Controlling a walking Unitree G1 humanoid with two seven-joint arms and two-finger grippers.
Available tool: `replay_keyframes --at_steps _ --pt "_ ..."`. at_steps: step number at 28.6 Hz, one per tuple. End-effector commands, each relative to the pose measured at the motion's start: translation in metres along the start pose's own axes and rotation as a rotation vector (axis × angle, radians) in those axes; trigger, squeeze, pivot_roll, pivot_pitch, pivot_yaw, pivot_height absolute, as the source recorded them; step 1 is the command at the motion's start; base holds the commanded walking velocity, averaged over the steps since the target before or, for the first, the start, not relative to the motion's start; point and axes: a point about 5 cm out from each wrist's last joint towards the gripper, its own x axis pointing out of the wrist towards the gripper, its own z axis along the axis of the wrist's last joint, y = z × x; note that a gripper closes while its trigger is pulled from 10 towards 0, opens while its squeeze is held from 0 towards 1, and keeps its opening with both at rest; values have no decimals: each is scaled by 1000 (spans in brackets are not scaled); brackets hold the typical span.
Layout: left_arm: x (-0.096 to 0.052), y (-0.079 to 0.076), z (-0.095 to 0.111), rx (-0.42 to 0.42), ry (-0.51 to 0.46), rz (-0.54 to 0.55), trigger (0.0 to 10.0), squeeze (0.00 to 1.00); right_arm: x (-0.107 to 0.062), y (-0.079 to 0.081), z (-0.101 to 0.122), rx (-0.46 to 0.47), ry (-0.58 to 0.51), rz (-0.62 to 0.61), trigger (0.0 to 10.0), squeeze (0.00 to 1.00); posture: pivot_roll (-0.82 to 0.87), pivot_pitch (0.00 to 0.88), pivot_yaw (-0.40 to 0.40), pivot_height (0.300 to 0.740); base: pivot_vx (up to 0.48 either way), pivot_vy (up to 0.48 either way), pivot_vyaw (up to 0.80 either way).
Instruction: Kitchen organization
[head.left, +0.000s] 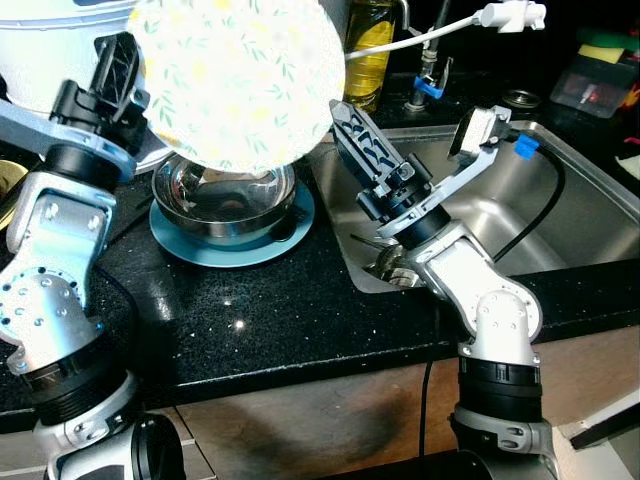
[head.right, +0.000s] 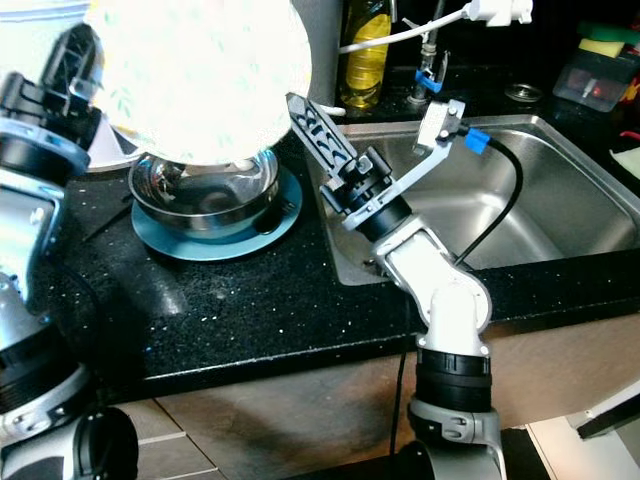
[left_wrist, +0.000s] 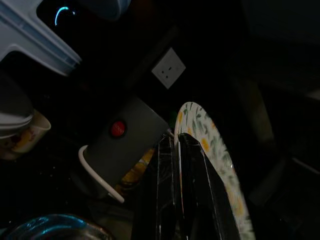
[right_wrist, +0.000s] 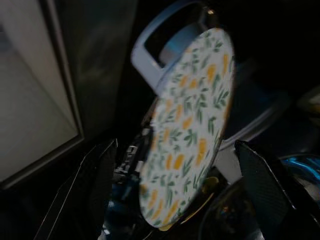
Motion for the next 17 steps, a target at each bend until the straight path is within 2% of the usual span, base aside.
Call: replay_keyframes --at_steps 1,9,10,11,12,17 --pt "-2 -3 -2 -21 -3 -24 0 0 -1 6 -3 2 17 39 10000 0 21 214 -21 740 0 0 0" --pt "-5 -4 -12 -41 20 -19 0 0 1 11 -9 -5 55 57 10000 0 18 208 -23 740 0 0 0" --pt "-5 -5 -14 -44 25 -20 0 0 1 10 -10 -9 62 53 8745 0 18 209 -24 740 0 0 0" --pt "-6 -5 -16 -44 29 -21 0 0 2 9 -11 -9 66 43 941 0 18 209 -24 740 0 0 0" --pt "-6 -6 -18 -45 34 -22 0 0 2 8 -12 -11 71 37 0 0 20 212 -26 740 0 0 0" --pt "-5 -9 -23 -20 54 -41 0 0 2 8 -13 -15 75 45 0 0 25 218 -29 740 0 0 0"
